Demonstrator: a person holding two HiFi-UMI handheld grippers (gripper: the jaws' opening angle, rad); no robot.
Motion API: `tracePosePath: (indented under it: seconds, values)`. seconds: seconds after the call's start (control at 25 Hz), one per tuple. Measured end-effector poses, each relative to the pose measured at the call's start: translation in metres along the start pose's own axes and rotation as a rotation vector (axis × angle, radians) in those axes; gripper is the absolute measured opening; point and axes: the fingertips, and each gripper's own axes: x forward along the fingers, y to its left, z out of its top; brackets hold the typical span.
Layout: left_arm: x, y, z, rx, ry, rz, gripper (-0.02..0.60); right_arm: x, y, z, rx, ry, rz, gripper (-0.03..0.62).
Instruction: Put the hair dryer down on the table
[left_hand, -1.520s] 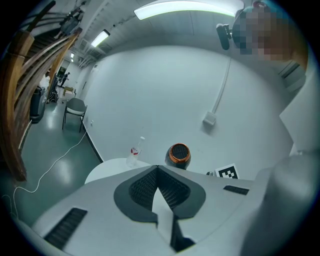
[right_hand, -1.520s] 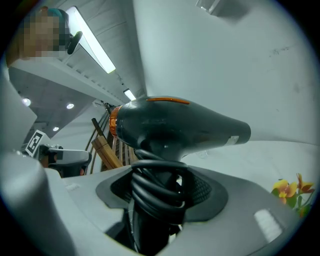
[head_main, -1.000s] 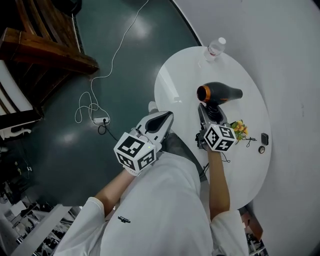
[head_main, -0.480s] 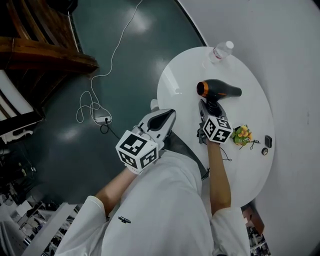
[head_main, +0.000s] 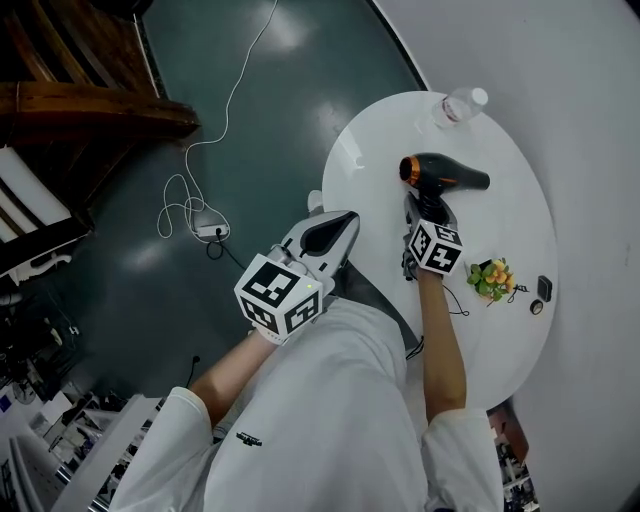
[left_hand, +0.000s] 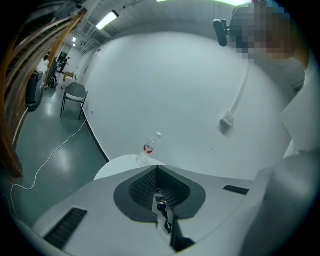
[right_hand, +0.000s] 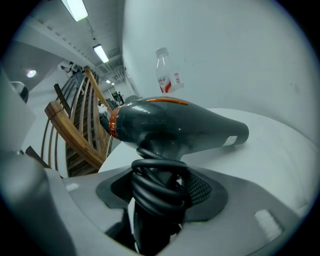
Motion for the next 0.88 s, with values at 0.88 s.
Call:
tracePosePath:
  seconds: [0.88]
  values:
    - [0.009,-0.004,-0.003,-0.004,0.015,-0.003,0.008,0.034,-0.012,-0.014,-0.064,0.087,-0.051,0.284]
